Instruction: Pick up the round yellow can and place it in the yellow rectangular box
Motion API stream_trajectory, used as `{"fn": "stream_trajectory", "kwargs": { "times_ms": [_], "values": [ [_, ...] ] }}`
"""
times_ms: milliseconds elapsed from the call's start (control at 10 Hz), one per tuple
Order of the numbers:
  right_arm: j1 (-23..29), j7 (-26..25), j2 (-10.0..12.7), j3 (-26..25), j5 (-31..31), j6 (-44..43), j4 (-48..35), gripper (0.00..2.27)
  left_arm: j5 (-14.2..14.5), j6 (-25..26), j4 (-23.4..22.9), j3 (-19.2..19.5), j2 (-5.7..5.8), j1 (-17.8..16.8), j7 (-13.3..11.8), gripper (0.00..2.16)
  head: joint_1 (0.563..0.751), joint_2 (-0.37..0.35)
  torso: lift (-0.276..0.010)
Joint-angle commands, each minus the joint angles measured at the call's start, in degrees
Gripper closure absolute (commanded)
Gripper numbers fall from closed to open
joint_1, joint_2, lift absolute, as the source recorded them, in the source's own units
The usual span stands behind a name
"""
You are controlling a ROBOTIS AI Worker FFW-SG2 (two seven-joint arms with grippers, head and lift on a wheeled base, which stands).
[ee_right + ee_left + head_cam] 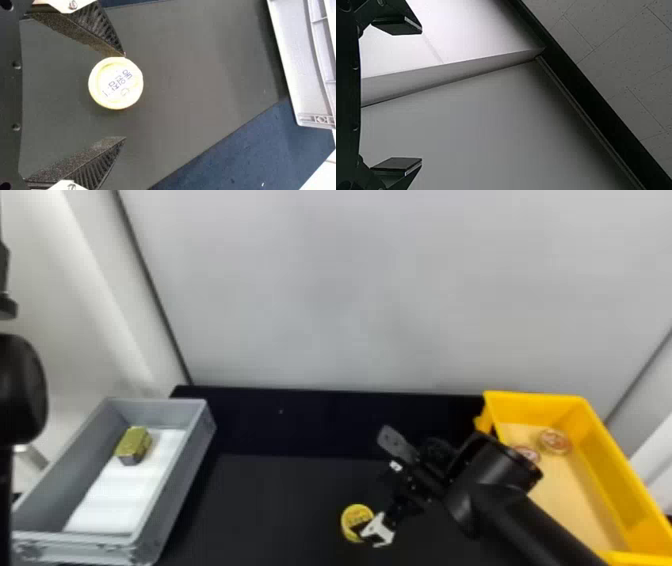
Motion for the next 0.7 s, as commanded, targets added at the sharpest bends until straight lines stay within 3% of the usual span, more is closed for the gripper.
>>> {"fn": "stream_trajectory", "kwargs": {
  "times_ms": [0, 600],
  "values": [
    [0.6, -0.3, 1.0, -0.9, -1.1, 0.4, 0.9, 0.00, 0.0, 0.0, 0.0, 0.1, 0.07, -0.1, 0.0, 0.11, 0.663, 0.054, -0.010],
    [0.6, -2.1, 2.0, -1.3, -2.7, -1.0, 3.8, 0.00, 0.0, 0.1, 0.0, 0.1, 0.16, 0.0, 0.0, 0.12, 0.663, 0.054, -0.010]
  ]
}}
